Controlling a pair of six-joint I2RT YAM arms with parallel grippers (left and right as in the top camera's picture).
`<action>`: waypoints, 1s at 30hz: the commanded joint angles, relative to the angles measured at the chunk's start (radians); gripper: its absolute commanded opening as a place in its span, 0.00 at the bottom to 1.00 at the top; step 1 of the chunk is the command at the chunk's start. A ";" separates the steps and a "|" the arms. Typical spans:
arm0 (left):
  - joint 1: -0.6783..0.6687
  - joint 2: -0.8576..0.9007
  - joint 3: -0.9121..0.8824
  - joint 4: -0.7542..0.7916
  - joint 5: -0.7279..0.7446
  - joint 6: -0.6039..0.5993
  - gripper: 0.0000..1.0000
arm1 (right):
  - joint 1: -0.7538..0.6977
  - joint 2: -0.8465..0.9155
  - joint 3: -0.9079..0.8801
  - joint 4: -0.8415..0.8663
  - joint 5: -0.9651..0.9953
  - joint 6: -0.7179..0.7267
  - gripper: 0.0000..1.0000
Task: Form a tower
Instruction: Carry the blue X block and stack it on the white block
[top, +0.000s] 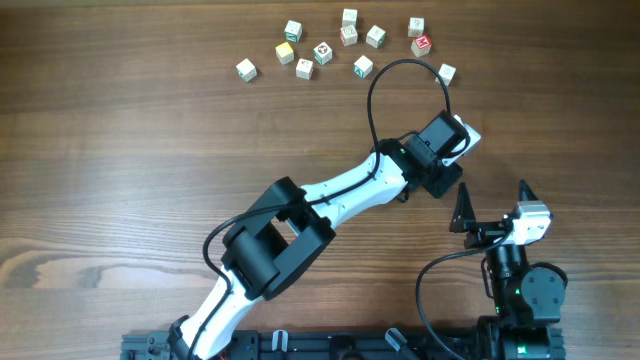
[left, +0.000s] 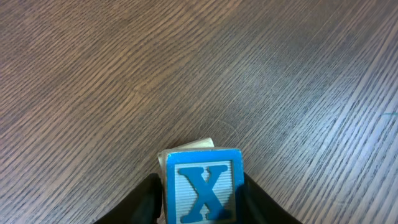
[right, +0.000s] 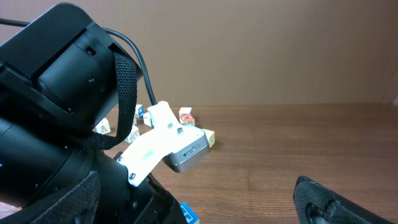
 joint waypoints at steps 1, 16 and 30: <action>-0.008 0.026 -0.004 0.001 0.006 0.008 0.47 | 0.004 -0.006 -0.001 0.002 -0.017 -0.010 1.00; -0.002 -0.043 -0.002 0.009 -0.084 0.009 0.82 | 0.004 -0.006 -0.001 0.002 -0.017 -0.010 1.00; 0.123 -0.315 -0.002 -0.039 -0.135 0.010 0.98 | 0.004 -0.006 -0.001 0.002 -0.017 -0.010 1.00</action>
